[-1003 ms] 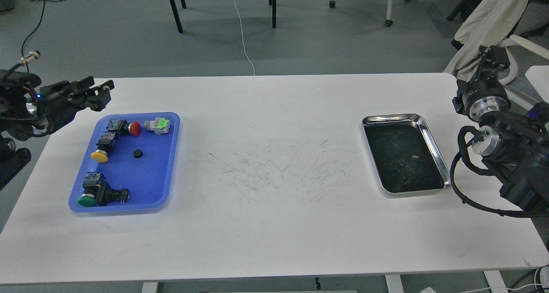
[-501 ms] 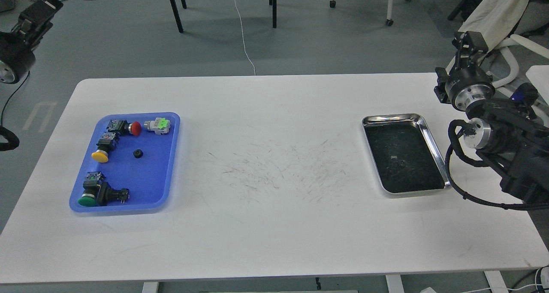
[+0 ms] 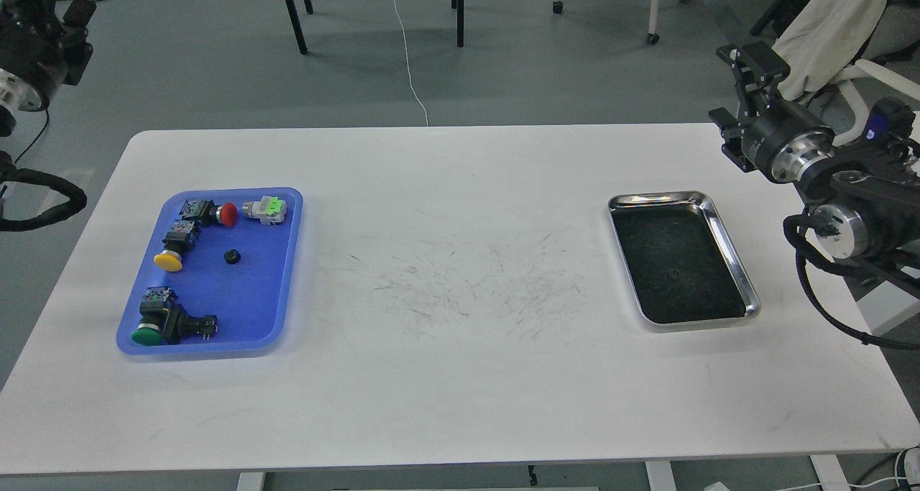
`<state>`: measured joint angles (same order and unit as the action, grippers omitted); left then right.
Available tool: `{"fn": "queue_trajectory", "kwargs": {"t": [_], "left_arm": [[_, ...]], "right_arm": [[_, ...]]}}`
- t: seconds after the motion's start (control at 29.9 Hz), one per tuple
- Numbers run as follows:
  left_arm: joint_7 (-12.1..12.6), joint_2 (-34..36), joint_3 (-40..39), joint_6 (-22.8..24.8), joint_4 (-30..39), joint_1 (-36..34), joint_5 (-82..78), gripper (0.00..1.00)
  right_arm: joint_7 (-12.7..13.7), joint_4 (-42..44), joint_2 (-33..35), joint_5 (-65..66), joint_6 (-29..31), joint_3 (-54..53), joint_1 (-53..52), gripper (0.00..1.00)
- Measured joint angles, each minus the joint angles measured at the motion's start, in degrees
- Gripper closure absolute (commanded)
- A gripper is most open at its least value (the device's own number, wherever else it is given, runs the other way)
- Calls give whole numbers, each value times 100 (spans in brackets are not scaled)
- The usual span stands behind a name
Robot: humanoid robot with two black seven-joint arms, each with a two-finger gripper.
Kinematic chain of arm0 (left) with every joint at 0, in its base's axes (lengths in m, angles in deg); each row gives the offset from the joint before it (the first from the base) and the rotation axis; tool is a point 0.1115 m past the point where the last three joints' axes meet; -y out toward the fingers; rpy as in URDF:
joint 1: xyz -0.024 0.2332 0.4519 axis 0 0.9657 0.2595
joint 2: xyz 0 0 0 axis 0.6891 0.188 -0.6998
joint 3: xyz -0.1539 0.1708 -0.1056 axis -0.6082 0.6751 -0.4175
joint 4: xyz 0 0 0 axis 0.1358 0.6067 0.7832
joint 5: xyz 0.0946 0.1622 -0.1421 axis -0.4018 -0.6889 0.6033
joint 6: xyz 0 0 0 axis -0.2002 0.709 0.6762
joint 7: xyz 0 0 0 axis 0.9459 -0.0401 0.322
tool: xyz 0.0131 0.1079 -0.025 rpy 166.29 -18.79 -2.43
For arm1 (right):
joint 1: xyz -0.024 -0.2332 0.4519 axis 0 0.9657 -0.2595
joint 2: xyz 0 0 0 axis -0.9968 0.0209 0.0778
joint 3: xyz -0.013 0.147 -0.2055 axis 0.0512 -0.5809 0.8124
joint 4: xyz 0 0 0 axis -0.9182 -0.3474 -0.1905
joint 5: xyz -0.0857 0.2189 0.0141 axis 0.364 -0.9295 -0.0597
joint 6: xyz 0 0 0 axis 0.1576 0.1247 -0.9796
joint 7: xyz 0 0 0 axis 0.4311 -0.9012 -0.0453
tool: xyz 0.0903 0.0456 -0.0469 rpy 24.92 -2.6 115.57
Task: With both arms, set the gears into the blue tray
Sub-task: 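Move the right gripper back over the metal tray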
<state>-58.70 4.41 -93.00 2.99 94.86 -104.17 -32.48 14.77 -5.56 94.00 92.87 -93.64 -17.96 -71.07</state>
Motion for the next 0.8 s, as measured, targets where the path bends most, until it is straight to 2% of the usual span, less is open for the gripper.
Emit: {"fn": "queue_trajectory", "kwargs": {"t": [0.17,0.37,0.53,0.6,0.77,0.8], "left_arm": [[0,-302,-36,544,29,-20,248,16],[204,-618,-168,614,136,186,463,16],[206,-647,-162,580,155,291,481,14],[228,-602,-150,630,140,291,481,7],[513,-656,82,980,48,202,471,7],[591,-662,163,1012,7,179,469,3]], "right_arm": [[24,-499,282,223,172,749,-500,2],[20,-718,304,693,214,1253,-697,2],[13,-808,273,1556,223,1908,-1084,2],[13,-867,252,1868,223,2384,-1398,2],[32,-905,71,2183,221,3288,-2015,3],[37,-905,34,2214,220,3395,-2097,3]]}}
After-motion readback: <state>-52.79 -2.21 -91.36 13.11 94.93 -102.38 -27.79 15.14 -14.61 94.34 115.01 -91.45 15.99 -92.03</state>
